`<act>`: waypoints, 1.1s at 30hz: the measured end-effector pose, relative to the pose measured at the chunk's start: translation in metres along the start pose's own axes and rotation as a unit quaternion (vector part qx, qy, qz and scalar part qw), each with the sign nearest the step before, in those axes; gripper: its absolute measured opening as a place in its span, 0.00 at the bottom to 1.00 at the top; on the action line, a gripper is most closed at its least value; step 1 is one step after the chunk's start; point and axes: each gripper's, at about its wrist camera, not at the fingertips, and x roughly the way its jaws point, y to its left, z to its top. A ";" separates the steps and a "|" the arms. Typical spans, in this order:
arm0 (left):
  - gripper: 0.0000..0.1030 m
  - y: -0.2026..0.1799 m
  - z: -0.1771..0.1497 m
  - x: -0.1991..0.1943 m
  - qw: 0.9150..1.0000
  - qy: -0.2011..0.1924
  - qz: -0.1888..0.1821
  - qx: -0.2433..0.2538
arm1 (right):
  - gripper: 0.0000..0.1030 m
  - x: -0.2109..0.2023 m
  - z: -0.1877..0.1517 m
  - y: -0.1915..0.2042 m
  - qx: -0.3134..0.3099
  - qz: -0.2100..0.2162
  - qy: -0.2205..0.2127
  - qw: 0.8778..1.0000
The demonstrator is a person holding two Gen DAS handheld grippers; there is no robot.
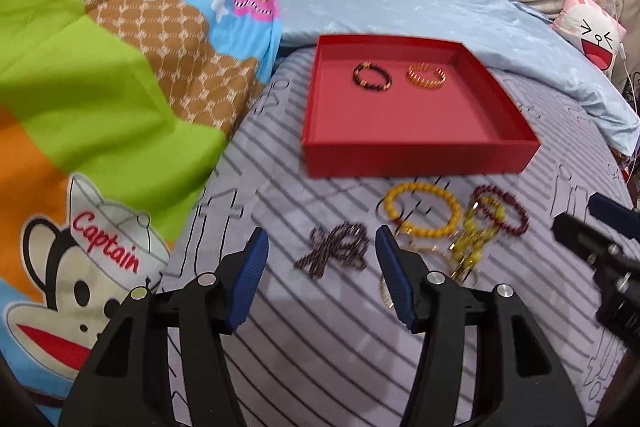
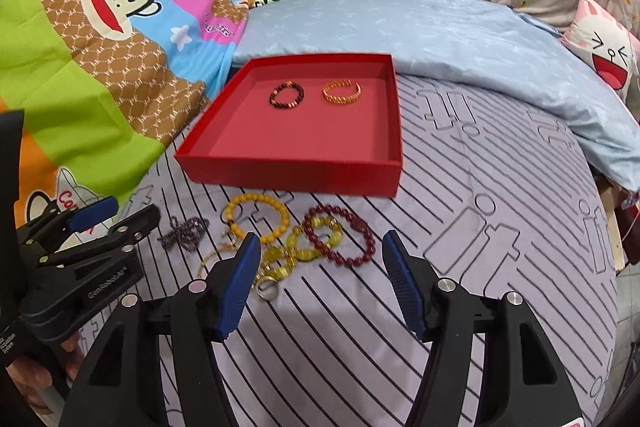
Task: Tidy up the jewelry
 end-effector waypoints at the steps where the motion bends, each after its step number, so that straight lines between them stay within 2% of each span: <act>1: 0.51 0.004 -0.007 0.003 1.000 0.003 0.003 -0.001 | 0.59 0.002 -0.003 -0.002 0.002 -0.001 0.003 1.000; 8: 0.51 0.027 -0.036 0.020 0.999 0.029 0.005 -0.034 | 0.59 0.016 -0.022 -0.008 0.007 -0.008 0.027 1.000; 15: 0.51 0.027 -0.029 0.027 0.999 0.026 -0.012 -0.047 | 0.59 0.024 -0.028 -0.006 0.006 -0.005 0.037 0.999; 21: 0.50 0.020 -0.022 0.042 0.999 0.033 -0.022 -0.037 | 0.59 0.029 -0.026 -0.009 0.010 -0.004 0.042 0.999; 24: 0.41 0.022 -0.021 0.048 0.997 0.042 -0.040 -0.046 | 0.59 0.031 -0.024 -0.012 0.012 -0.006 0.043 0.999; 26: 0.28 0.022 -0.021 0.051 0.996 0.048 -0.052 -0.049 | 0.59 0.034 -0.023 -0.014 0.014 -0.007 0.045 0.999; 27: 0.26 0.022 -0.021 0.052 0.996 0.049 -0.056 -0.049 | 0.59 0.036 -0.023 -0.015 0.015 -0.007 0.046 0.999; 31: 0.06 0.022 -0.020 0.054 0.994 0.052 -0.076 -0.052 | 0.58 0.044 -0.021 -0.019 0.018 -0.008 0.050 0.999; 33: 0.02 0.022 -0.018 0.055 0.994 0.052 -0.080 -0.051 | 0.57 0.048 -0.019 -0.019 0.017 -0.006 0.051 0.999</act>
